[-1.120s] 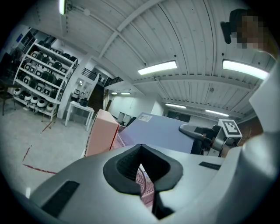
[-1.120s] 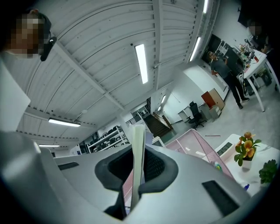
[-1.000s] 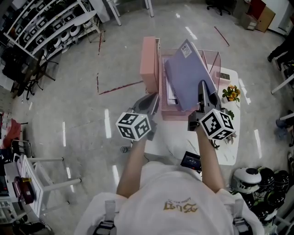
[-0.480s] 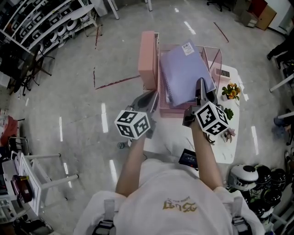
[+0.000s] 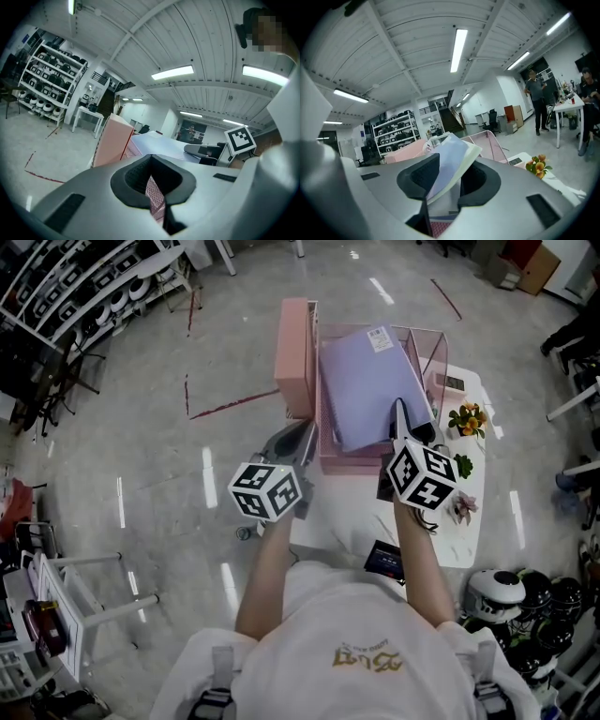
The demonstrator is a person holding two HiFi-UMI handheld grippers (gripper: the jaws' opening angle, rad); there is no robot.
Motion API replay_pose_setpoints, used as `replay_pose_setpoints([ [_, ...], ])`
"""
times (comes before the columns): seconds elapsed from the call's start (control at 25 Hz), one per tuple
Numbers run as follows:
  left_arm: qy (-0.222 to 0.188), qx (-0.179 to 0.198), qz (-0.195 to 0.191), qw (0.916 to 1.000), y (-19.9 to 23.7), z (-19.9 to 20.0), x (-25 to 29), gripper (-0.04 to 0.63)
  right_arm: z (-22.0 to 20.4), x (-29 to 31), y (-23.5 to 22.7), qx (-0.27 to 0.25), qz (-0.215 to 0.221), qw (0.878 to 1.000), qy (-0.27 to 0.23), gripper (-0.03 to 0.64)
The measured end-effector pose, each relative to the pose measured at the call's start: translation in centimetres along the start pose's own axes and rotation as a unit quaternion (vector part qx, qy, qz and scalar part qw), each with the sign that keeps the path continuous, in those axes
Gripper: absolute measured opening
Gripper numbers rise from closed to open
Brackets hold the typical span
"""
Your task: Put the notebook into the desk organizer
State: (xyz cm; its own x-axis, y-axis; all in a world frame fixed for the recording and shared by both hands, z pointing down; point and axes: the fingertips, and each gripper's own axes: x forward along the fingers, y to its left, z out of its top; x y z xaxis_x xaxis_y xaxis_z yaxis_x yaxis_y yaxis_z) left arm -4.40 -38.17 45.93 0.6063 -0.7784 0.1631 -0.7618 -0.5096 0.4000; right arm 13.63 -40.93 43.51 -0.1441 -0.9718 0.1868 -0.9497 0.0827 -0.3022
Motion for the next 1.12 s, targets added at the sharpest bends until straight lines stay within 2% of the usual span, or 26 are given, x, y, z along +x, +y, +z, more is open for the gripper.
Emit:
replay_pose_setpoints([
  [0.12, -0.003, -0.005, 0.000, 1.0000, 0.1, 0.1, -0.3, 0.015, 0.1, -0.1, 0.6, -0.041, -0.008, 0.999, 0.017, 0.137],
  [0.2, -0.005, -0.006, 0.002, 1.0000, 0.2, 0.2, -0.4, 0.015, 0.1, -0.2, 1.3, -0.094, -0.016, 0.995, 0.032, 0.143],
  [0.28, -0.007, -0.005, 0.002, 1.0000, 0.0, 0.3, -0.4, 0.015, -0.4, -0.2, 1.4, -0.152, -0.036, 0.986, 0.057, 0.146],
  [0.48, -0.006, -0.004, 0.005, 1.0000, -0.1, 0.0, -0.5, 0.017, -1.1, -0.2, 1.3, -0.204, -0.049, 0.975, 0.073, 0.156],
  [0.68, -0.005, -0.001, 0.010, 0.9999, -0.1, -0.2, -0.7, 0.017, -0.8, -0.1, 1.7, -0.280, -0.053, 0.956, 0.074, 0.164],
  [0.84, -0.006, 0.003, 0.011, 0.9999, -0.2, -0.2, -0.8, 0.017, -1.0, -0.2, 1.4, -0.307, -0.055, 0.946, 0.085, 0.172],
  [1.12, -0.008, 0.006, 0.014, 0.9999, -0.3, -0.2, -1.1, 0.017, -1.2, -0.7, 0.8, -0.318, -0.058, 0.942, 0.094, 0.184],
])
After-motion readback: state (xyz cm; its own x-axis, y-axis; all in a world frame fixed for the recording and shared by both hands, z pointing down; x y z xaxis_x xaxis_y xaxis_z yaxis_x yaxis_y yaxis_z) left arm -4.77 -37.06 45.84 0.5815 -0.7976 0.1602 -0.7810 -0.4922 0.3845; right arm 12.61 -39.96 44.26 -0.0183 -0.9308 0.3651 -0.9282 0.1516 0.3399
